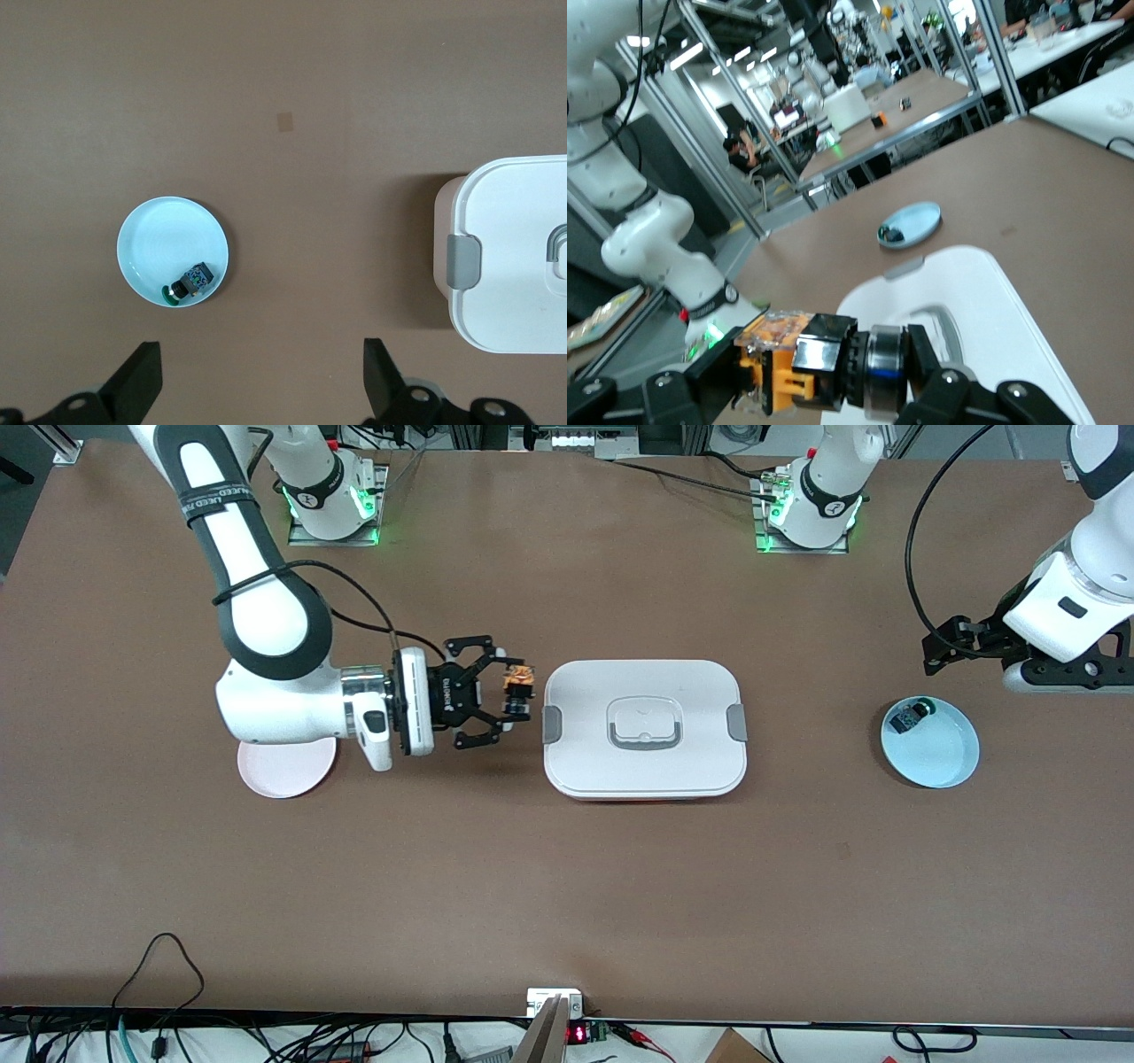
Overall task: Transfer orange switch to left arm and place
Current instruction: 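Lift the orange switch and carry it above the white box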
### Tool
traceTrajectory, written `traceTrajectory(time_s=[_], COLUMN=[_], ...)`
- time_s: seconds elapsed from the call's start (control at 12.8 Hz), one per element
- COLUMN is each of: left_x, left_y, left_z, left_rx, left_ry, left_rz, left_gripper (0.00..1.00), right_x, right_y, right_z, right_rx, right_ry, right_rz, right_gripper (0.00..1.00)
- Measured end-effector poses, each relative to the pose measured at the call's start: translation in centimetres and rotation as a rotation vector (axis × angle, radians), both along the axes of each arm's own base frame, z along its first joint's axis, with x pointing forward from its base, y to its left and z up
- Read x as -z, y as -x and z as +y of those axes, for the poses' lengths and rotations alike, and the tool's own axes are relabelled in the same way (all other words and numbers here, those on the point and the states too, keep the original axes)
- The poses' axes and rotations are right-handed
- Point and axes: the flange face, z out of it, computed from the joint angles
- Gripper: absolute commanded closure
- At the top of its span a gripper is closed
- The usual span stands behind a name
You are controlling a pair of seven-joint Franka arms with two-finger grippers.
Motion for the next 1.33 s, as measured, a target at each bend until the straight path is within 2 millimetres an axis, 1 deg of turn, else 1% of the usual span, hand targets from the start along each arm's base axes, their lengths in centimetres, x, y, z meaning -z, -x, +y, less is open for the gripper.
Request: traceTrajectory(time_s=[0.16,0.31,0.47,0.55,0.62,0.7,0.78,0.94,1.09,1.17,1.33], left_x=[0.0,0.1,0.5,0.8,1.4,2.4,3.7,7.2,10.8,11.9,13.2], left_y=[0.0,0.1,0.7,0.8,0.8,0.8,0.8,0.4,-0.9,-1.6,-2.7], left_z=[0.0,-0.2,-0.8,-0.5,0.2,1.0,1.8,2.9,3.5,3.1,1.5], left_rx=[0.000,-0.005,-0.037,-0.069,-0.105,-0.141,-0.172,-0.213,-0.253,-0.265,-0.294], left_ry=[0.000,0.022,0.148,0.243,0.345,0.448,0.558,0.799,1.005,1.086,1.211], left_rz=[0.000,0.013,0.072,0.106,0.148,0.211,0.294,0.482,0.591,0.614,0.619], left_gripper=[0.00,0.00,0.00,0.00,0.00,0.00,0.00,0.00,0.00,0.00,0.00], right_x=[-0.6,-2.1,-4.0,-4.9,-5.6,-5.8,-5.7,-5.0,-4.8,-4.9,-4.9], right_y=[0.7,1.5,2.7,3.3,3.9,4.4,4.7,4.4,4.1,4.1,4.1], right_z=[3.0,6.2,9.7,11.3,12.6,13.6,14.2,14.5,14.5,14.5,14.5], right_rx=[0.065,0.119,0.179,0.209,0.235,0.248,0.258,0.269,0.273,0.273,0.273], right_ry=[-0.049,-0.046,-0.014,-0.006,-0.014,-0.034,-0.051,-0.061,-0.062,-0.063,-0.063], right_rz=[0.016,0.007,0.018,0.020,0.030,0.048,0.068,0.088,0.090,0.089,0.089], right_gripper=[1.00,1.00,1.00,1.00,1.00,1.00,1.00,1.00,1.00,1.00,1.00])
